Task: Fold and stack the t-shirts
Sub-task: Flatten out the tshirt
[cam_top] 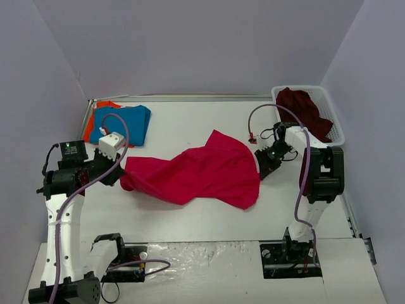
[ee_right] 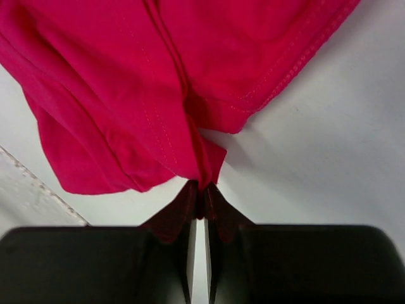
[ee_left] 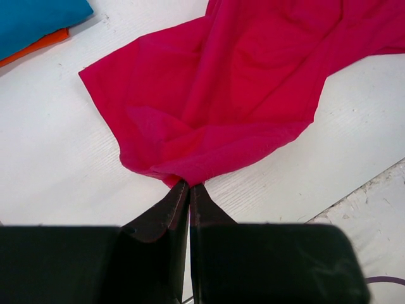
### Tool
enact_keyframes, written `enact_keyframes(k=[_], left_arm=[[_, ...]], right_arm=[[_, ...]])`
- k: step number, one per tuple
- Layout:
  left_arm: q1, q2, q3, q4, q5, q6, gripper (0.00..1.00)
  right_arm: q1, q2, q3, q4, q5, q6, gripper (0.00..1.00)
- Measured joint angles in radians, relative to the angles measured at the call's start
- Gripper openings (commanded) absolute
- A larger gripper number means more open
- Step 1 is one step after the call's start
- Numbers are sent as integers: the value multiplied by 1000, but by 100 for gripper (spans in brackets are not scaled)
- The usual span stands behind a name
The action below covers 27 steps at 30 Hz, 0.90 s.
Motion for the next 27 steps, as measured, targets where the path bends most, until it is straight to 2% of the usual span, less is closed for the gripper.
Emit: enact_keyframes(k=[6, 10, 12, 15, 19, 22, 24, 27], left_arm=[[2, -8, 0, 3, 1, -4, 2], [3, 26, 34, -4, 0, -18, 2], [3, 80, 98, -4, -2, -29, 2], [3, 199, 233, 30, -7, -60, 2], [4, 390, 436, 91, -24, -143, 2], [4, 494, 582, 116, -32, -205, 2], [5, 516, 655, 121, -31, -240, 2], [5, 451, 697, 121, -23, -269, 2]], right_arm=[[8, 1, 13, 5, -8, 6, 0], [13, -73, 58, -11, 10, 35, 0], [15, -122, 151, -35, 31, 60, 0], [12, -150, 405, -43, 58, 104, 0], [-5, -111, 778, -40, 83, 166, 0], [-11, -76, 996, -51, 90, 213, 0], [-19, -83, 1062, -51, 82, 233, 0], [-35, -170, 1014, -66, 49, 240, 0]])
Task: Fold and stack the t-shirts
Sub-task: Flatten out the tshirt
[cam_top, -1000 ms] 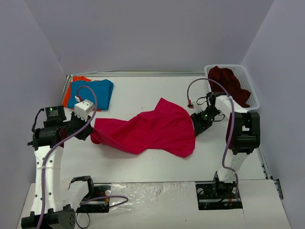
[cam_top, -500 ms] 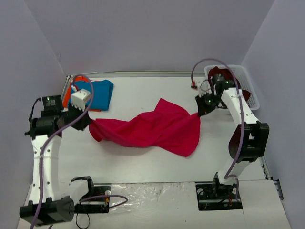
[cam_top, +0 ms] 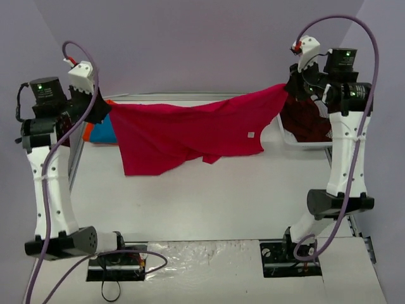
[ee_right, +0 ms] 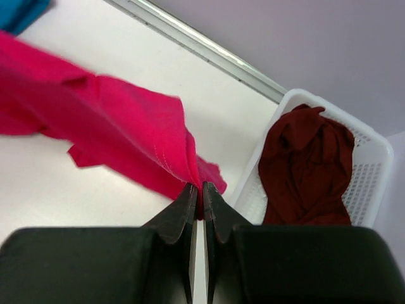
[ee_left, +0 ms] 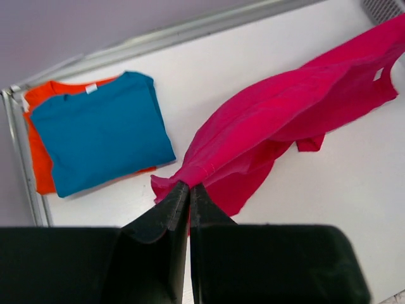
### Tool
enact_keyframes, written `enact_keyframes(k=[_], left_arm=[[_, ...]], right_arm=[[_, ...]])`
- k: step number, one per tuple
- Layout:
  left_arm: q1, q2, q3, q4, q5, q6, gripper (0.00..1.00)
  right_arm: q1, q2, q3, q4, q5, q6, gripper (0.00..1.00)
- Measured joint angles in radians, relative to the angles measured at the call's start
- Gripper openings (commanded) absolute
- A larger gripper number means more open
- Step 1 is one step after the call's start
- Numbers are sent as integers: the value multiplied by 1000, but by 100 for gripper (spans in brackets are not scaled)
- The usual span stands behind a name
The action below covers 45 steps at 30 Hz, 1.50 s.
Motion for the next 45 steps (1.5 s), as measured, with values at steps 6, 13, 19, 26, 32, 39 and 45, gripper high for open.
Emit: enact_keyframes(k=[6, 13, 19, 26, 32, 39, 45], left_arm=[[0, -320, -42, -6, 14, -28, 2], [1, -590, -47, -19, 40, -51, 2], [1, -525, 9, -25, 32, -53, 2], [1, -227, -37, 89, -37, -52, 2], [-11, 241, 0, 231, -89, -51, 2], [-65, 615, 10, 237, -162, -20, 2], [-95, 577, 19, 251, -167, -12, 2]], right_arm=[[-11, -350, -167, -40, -33, 30, 0], [-93, -745, -153, -21, -87, 71, 0], [-98, -692, -100, 2, -87, 95, 0], [-98, -232, -120, 136, -26, 121, 0], [-86, 281, 37, 186, 54, 142, 0], [-18, 526, 192, 189, 146, 138, 0], [42, 528, 229, 208, 166, 134, 0]])
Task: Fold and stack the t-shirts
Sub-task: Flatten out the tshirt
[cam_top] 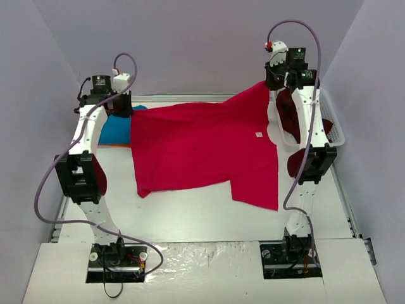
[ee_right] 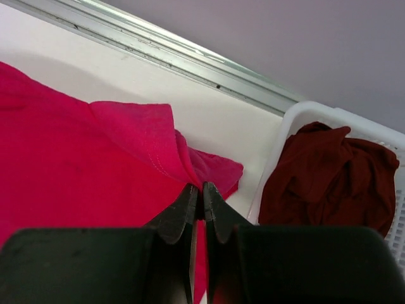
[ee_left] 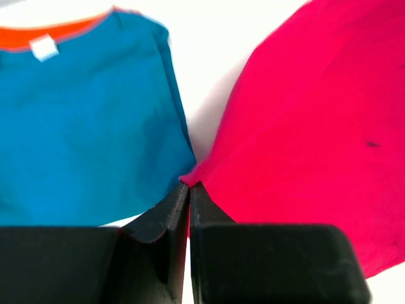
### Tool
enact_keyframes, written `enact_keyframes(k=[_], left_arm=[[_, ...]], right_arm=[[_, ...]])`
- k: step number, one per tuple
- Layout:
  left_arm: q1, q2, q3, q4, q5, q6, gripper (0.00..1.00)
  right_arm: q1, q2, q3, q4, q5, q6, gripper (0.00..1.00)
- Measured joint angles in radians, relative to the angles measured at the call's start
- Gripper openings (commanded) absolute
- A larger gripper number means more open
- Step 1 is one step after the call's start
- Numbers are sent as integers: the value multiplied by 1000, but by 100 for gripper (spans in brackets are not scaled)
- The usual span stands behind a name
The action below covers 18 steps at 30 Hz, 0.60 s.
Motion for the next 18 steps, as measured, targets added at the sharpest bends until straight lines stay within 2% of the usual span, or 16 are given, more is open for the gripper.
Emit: enact_keyframes(k=[4, 8, 13, 18], left_arm=[[-5, -154, -48, 24, 0, 0, 2], [-10, -349, -133, 30, 3, 13, 2], [-12, -603, -274, -12, 40, 44, 2], [-12, -853, -349, -139, 90, 70, 2]], right_arm=[[26, -88, -77, 16, 10, -5, 0], [27, -302, -292, 40, 14, -17, 0], [6, -658, -598, 68, -25, -23, 0], [-15, -1056, -811, 45, -111, -10, 0]])
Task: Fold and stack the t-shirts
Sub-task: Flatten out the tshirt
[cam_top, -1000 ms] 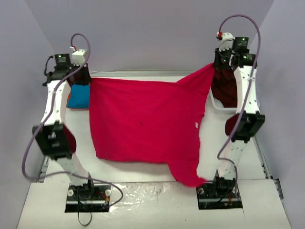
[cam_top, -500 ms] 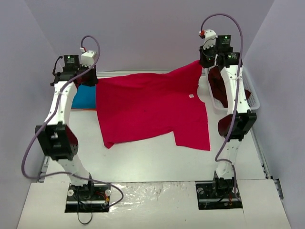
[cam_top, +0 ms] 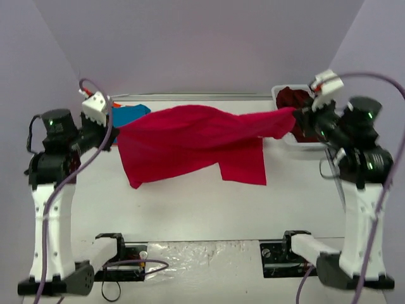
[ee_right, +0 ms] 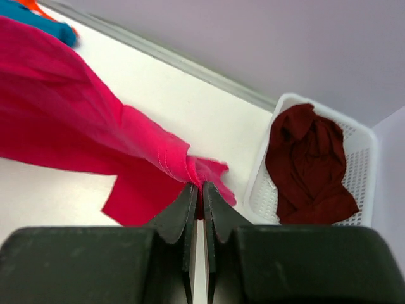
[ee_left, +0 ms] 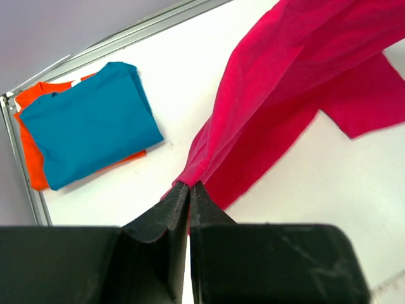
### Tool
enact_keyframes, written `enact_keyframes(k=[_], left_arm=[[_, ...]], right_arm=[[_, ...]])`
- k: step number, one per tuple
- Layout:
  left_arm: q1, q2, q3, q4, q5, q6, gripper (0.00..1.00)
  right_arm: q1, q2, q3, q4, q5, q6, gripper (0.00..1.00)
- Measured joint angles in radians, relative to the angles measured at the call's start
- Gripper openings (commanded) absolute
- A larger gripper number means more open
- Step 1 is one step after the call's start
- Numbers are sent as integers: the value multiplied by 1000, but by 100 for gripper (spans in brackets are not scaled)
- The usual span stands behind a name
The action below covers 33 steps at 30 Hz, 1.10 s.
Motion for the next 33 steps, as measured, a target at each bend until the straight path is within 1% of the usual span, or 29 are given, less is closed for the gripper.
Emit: enact_keyframes(k=[3, 6, 8, 11, 13, 16, 18, 20, 25, 27, 29, 30, 31, 32, 33], left_arm=[[0, -146, -8, -101, 29, 19, 3], [0, -280, 7, -195, 39, 31, 2], [0, -335, 71, -244, 43, 29, 2], [2, -346, 259, -267, 50, 21, 2], [4, -336, 347, -236, 55, 14, 2], [7, -302, 380, -175, 61, 1, 2], [7, -254, 334, -108, 62, -6, 2], [7, -190, 254, -35, 60, -11, 2], [8, 95, 42, 137, 21, -16, 3], [8, 243, -9, 183, -2, -8, 2], [9, 369, -26, 204, -32, 3, 2], [9, 426, -26, 216, -45, 10, 4], [9, 483, -14, 227, -54, 19, 37], [8, 538, 9, 228, -62, 37, 54], [4, 602, 59, 220, -68, 45, 62]], right_arm=[[-5, -206, -33, -53, -47, 3, 0], [-37, -354, 14, -114, -72, 9, 0], [-71, -383, 82, -136, -78, 13, 0], [-92, -359, 194, -150, -79, 26, 0], [-96, -303, 275, -149, -66, 33, 0], [-96, -176, 391, -118, -22, 37, 0], [-96, -66, 446, -79, 6, 36, 0], [-96, 42, 464, -35, 28, 33, 0], [-96, 364, 466, 61, 96, 18, 0], [-96, 511, 467, 84, 122, 7, 0], [-95, 645, 472, 89, 152, -3, 0], [-95, 706, 480, 89, 167, -8, 29], [-91, 778, 500, 81, 187, -11, 54], [-88, 840, 522, 77, 207, -9, 76], [-84, 899, 555, 76, 228, -16, 98]])
